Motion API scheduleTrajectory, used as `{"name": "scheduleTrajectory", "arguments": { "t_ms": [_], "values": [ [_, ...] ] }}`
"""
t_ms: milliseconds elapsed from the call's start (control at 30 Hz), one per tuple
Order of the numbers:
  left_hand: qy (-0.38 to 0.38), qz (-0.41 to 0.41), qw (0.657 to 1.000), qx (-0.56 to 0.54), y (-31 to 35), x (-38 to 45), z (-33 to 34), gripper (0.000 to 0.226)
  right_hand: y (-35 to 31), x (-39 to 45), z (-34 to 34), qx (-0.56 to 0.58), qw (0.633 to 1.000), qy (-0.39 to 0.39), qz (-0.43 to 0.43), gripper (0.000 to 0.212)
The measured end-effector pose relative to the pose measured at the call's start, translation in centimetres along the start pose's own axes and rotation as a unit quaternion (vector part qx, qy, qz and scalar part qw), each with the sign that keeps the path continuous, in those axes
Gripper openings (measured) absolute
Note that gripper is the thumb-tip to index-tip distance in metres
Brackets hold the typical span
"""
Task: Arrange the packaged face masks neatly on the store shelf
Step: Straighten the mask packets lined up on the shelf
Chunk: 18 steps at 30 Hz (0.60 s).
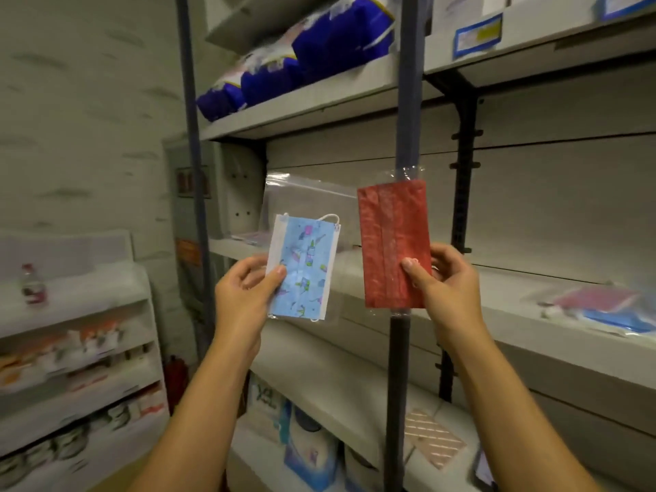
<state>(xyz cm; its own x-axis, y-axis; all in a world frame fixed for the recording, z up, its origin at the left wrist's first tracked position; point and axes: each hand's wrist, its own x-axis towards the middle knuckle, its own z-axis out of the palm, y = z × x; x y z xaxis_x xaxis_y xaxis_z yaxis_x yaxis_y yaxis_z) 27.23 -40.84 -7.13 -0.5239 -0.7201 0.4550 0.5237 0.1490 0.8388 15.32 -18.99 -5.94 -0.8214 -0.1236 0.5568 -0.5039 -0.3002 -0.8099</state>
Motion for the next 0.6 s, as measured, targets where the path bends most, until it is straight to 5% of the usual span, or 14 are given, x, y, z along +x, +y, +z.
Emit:
{"name": "scheduleTrajectory", "arguments": {
  "t_ms": [600],
  "values": [
    [0.07, 0.03, 0.996, 0.042, -1.5, 12.9, -16.6, 0.016, 7.7, 3.5, 20.8, 0.055, 0.998, -0.005, 0.011, 0.018]
  ]
}}
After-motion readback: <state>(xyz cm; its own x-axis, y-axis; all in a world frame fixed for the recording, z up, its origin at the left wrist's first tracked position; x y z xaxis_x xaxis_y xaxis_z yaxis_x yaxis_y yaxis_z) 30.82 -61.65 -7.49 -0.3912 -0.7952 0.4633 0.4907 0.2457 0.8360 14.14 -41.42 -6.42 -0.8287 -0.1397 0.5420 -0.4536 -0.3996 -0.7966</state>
